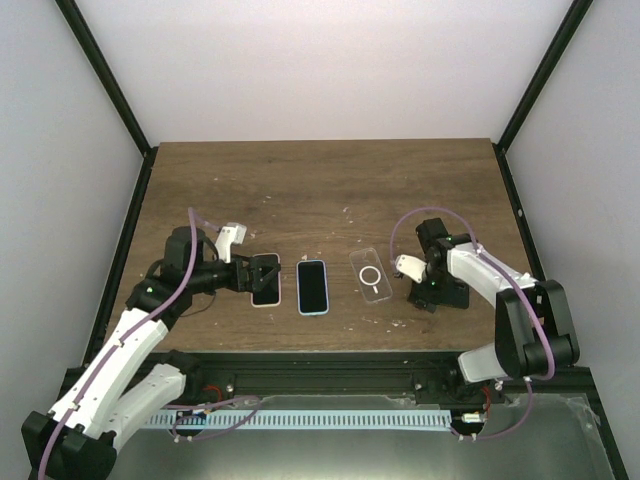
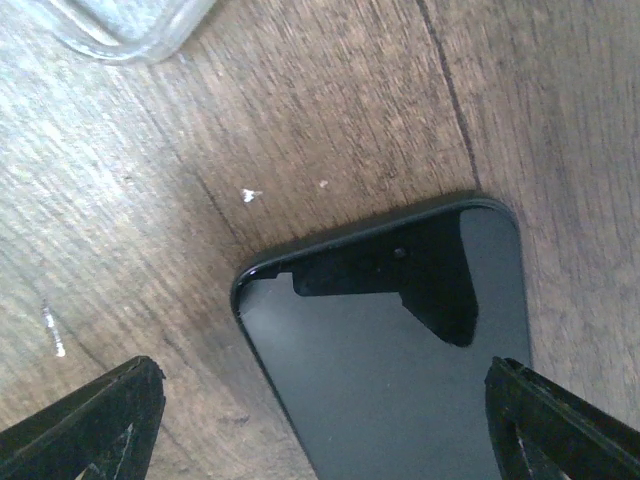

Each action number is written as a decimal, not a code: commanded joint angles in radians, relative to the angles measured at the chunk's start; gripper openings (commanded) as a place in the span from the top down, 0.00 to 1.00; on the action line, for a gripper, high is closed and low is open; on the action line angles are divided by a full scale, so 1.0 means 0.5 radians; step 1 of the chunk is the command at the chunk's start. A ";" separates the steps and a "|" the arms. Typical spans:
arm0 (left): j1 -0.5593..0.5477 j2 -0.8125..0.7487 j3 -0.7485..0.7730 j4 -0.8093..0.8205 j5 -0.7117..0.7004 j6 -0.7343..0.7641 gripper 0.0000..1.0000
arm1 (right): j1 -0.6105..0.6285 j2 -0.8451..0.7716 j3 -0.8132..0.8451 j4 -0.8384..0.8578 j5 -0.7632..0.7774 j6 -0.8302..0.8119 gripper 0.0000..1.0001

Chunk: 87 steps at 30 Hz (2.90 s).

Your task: Put the phone into the phone case

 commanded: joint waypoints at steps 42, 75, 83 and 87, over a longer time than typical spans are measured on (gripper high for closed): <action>0.000 -0.024 0.034 -0.042 -0.040 0.053 0.00 | -0.408 0.477 0.308 0.114 0.033 0.142 0.03; 0.013 -0.018 0.015 -0.007 0.033 0.044 0.00 | -0.435 0.477 0.472 0.097 -0.179 0.406 0.00; -0.004 -0.026 0.010 -0.005 0.030 0.038 0.00 | -0.435 0.404 0.324 0.126 -0.048 0.381 0.00; -0.006 -0.033 0.008 -0.002 0.028 0.038 0.00 | -0.438 0.444 0.352 0.188 0.038 0.384 0.00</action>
